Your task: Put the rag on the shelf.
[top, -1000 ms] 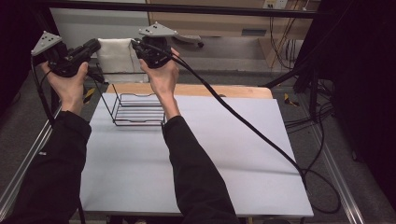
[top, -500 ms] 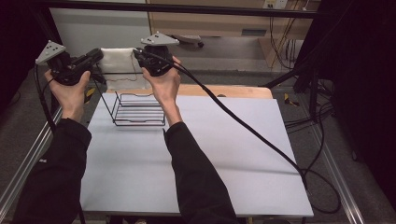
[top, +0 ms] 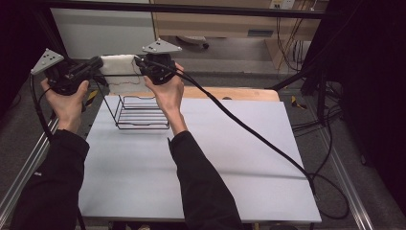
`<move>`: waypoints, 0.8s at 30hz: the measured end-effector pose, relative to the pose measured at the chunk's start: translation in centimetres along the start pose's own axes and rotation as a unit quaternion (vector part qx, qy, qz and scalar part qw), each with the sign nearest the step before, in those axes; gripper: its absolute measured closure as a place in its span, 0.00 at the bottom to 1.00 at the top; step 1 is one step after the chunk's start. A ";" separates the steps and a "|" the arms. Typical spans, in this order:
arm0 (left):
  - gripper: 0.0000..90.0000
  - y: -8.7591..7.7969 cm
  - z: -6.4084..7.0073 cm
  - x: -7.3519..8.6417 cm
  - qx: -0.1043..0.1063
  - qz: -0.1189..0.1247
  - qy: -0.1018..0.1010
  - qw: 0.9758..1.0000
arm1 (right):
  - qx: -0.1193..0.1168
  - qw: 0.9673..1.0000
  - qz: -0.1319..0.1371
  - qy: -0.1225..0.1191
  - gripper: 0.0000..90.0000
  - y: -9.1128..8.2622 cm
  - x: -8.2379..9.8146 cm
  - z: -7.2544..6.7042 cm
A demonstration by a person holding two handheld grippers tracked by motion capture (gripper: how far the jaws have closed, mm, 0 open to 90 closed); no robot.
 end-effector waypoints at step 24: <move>0.90 -2.4 1.3 2.1 0.013 -0.048 0.004 0.999 | -0.023 0.999 -0.036 -0.004 0.93 -1.2 2.5 -1.8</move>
Point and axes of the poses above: each handheld gripper's, and its own axes: y roughly forward along the jaws, x roughly out of its underside, z roughly to its right, the point moved 6 cm from there along y, roughly forward along the jaws, and after that the axes turned 2 degrees about y, right-handed, at the moved point
